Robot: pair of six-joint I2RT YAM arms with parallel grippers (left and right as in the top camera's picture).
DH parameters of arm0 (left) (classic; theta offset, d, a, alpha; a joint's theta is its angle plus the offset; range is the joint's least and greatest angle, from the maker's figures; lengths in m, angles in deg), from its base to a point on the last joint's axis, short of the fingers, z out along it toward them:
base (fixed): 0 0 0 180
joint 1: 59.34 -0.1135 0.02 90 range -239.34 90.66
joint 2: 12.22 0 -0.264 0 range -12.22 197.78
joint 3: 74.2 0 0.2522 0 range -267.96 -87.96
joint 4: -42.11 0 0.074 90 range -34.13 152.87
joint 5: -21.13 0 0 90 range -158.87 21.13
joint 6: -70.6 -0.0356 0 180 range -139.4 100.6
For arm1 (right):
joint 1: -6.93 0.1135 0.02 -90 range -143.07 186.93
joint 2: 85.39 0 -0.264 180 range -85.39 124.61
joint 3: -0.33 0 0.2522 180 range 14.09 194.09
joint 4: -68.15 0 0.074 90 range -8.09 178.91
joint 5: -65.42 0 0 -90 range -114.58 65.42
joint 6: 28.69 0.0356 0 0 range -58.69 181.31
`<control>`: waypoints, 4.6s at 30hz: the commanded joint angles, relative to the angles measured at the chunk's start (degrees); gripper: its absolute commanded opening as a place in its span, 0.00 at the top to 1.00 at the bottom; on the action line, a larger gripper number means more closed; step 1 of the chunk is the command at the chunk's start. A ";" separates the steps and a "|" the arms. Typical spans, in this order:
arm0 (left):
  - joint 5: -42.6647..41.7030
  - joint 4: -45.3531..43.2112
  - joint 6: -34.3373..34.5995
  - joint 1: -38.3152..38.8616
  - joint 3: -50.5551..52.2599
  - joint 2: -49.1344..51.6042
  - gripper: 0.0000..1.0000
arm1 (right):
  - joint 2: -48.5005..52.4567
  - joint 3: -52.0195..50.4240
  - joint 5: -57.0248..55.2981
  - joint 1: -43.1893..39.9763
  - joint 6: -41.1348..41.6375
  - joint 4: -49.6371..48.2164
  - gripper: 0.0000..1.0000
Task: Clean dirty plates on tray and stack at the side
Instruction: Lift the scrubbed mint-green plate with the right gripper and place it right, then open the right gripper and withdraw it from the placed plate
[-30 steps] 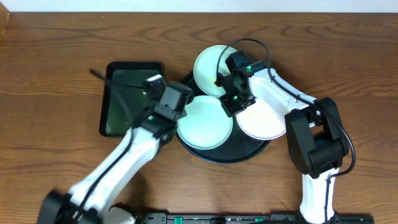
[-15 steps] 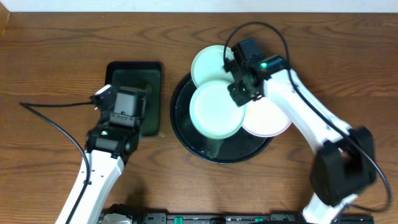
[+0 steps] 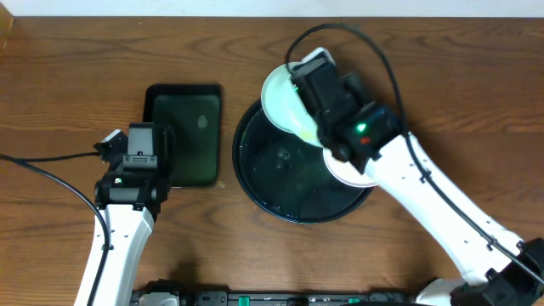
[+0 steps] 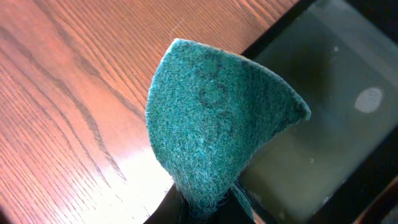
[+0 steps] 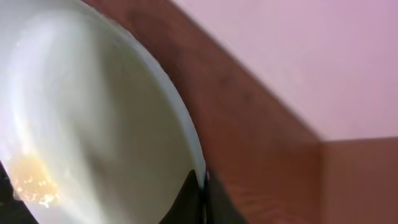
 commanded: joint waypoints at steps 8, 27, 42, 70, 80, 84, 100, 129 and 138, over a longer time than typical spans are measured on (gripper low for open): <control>-3.87 -1.53 -4.48 -0.35 0.24 -0.35 0.93 | -1.05 0.90 -16.94 9.29 -20.87 -6.05 0.99; -3.89 -1.53 -4.46 -0.35 0.24 -0.35 0.93 | -0.92 0.70 -8.85 9.57 -15.47 -5.35 0.99; -4.76 -1.51 -4.48 -0.35 0.24 -0.35 0.93 | 1.01 -0.83 5.46 5.05 -15.63 -1.53 0.99; -4.79 -0.70 -4.44 -0.35 0.24 -0.35 0.93 | 3.91 -4.22 61.46 -60.33 12.39 1.03 0.99; -4.79 -0.72 -4.46 -0.35 0.24 -0.35 0.92 | 3.91 -15.17 52.22 -71.01 24.81 -11.15 0.99; -4.79 -0.87 -4.46 -0.35 0.24 -0.35 0.93 | 3.91 -22.82 50.34 -71.30 25.68 -20.65 0.98; -4.79 -1.60 -4.46 -0.35 0.26 -0.35 0.93 | 3.93 -33.90 46.49 -71.25 29.44 -36.26 0.81; -6.51 -1.97 -4.46 -0.35 0.26 -0.35 0.92 | 7.52 -10.40 54.73 -37.83 19.28 -20.09 0.13; -6.56 -1.97 -4.46 -0.35 0.26 -0.35 0.93 | 28.92 19.78 54.45 -30.42 7.91 9.99 0.01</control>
